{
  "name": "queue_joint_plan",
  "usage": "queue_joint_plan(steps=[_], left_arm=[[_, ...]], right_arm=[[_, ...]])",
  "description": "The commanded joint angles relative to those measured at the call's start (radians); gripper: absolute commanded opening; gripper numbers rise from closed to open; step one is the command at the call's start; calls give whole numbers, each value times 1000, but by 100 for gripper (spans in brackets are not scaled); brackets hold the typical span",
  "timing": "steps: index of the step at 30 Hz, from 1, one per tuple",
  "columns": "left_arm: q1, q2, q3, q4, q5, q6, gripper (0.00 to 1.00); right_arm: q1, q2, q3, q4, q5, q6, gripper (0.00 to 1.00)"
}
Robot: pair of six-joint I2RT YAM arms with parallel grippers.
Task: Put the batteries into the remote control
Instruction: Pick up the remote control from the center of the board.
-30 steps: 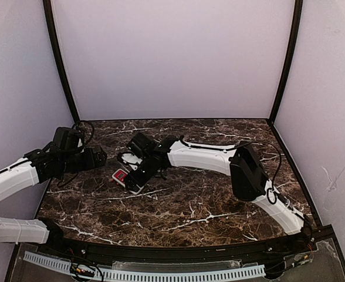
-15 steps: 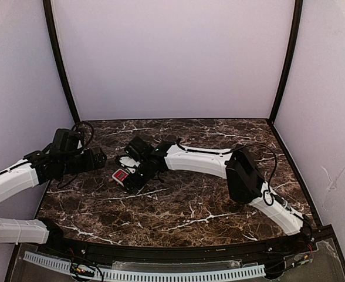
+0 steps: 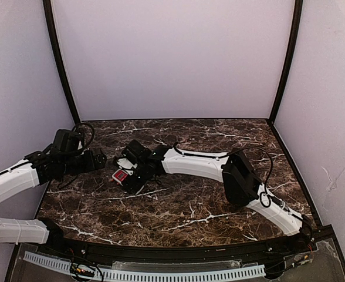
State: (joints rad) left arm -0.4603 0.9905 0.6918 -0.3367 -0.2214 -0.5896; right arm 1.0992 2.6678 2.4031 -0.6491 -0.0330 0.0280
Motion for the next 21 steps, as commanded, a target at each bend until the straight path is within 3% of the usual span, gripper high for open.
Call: queue_joint_plan(steps=[1, 9, 21], left_arm=[[8, 6, -18, 8, -1, -11, 100], [9, 21, -17, 15, 6, -12, 100], [9, -13, 30, 16, -4, 22, 100]], right_arm=[[14, 53, 15, 4, 12, -2, 66], [7, -15, -35, 46, 28, 9, 52], [-48, -359, -311, 276, -81, 50, 43]])
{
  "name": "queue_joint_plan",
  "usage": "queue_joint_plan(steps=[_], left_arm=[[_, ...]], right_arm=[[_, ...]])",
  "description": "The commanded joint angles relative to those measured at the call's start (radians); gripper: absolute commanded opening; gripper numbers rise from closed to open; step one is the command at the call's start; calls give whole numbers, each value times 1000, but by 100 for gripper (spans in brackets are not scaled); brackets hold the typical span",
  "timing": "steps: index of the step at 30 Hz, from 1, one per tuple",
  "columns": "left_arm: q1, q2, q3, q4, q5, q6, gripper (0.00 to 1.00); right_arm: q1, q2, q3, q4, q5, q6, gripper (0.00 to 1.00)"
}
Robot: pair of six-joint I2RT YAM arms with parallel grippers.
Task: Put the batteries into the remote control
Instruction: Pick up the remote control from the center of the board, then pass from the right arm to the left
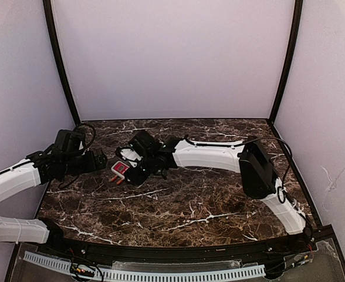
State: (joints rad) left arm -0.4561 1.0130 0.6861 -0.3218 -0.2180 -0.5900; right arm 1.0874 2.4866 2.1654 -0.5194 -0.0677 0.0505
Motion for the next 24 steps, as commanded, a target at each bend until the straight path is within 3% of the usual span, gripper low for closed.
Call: queue_joint_plan(steps=[1, 7, 14, 19, 24], left_arm=[[5, -49, 41, -1, -14, 35, 100], [5, -142, 43, 73, 23, 119, 100], [2, -257, -95, 552, 512, 188, 100], [-28, -202, -128, 878, 659, 105, 100], [-163, -99, -61, 991, 694, 152, 100]], right_arm=[[-48, -220, -111, 171, -69, 32, 43], [-152, -496, -441, 425, -311, 88, 41], [-245, -768, -734, 697, -587, 127, 41], [-248, -867, -840, 846, -739, 175, 40], [-251, -932, -941, 1067, -868, 296, 39]])
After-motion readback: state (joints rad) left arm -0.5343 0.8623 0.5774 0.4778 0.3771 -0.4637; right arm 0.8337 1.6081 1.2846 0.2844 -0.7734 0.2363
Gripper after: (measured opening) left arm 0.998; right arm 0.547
